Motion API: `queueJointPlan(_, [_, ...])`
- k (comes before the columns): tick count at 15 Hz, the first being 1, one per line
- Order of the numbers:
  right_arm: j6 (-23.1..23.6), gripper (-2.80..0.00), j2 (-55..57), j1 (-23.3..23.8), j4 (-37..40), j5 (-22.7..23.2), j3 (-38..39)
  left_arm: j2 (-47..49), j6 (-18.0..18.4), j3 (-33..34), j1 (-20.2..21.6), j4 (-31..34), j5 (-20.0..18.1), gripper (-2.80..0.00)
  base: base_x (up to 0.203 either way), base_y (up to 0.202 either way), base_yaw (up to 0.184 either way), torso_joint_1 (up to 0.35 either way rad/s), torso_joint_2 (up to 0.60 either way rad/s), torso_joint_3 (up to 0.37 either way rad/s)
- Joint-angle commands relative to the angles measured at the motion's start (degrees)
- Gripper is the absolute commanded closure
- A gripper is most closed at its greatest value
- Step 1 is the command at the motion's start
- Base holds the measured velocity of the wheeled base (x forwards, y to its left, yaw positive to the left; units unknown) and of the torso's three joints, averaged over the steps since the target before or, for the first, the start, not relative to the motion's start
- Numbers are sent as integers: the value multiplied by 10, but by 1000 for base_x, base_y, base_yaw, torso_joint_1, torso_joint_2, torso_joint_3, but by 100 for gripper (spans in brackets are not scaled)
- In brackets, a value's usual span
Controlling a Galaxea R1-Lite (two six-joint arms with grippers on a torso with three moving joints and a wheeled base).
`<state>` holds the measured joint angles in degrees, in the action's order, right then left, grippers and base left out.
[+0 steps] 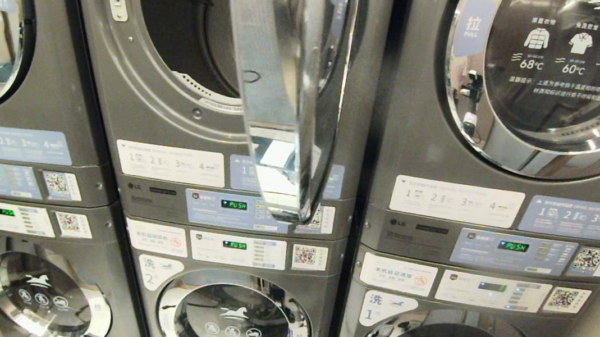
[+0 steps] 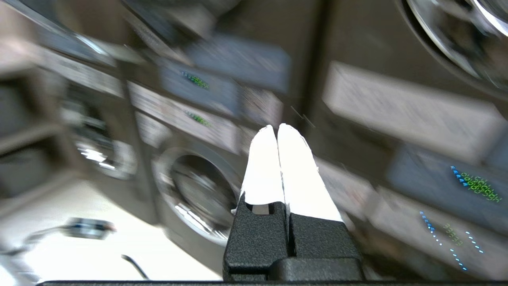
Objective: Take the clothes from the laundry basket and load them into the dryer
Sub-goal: Close the dryer
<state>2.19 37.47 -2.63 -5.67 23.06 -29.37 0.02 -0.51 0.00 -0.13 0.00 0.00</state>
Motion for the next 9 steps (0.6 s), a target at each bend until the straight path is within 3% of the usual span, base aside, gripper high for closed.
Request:
queueJointPlan(1, [27, 0, -87, 3, 0, -151, 107, -1, 0, 1, 0, 0, 0, 0, 0, 0, 0, 0, 0, 0])
queueJointPlan(2, [39, 0, -126, 4, 2, -195, 141, -1, 0, 1, 0, 0, 0, 0, 0, 0, 0, 0, 0, 0])
queueJointPlan(4, [66, 0, -219, 5, 22, -235, 195, -1, 0, 0, 0, 0, 0, 0, 0, 0, 0, 0, 0, 0])
queueJointPlan(7, [98, 0, -355, 19, 113, -251, 234, -1, 0, 0, 0, 0, 0, 0, 0, 0, 0, 0, 0, 0])
queueJointPlan(9, [140, 0, -376, 24, 150, -241, 245, -1, 3, 1, 0, 0, 0, 0, 0, 0, 0, 0, 0, 0])
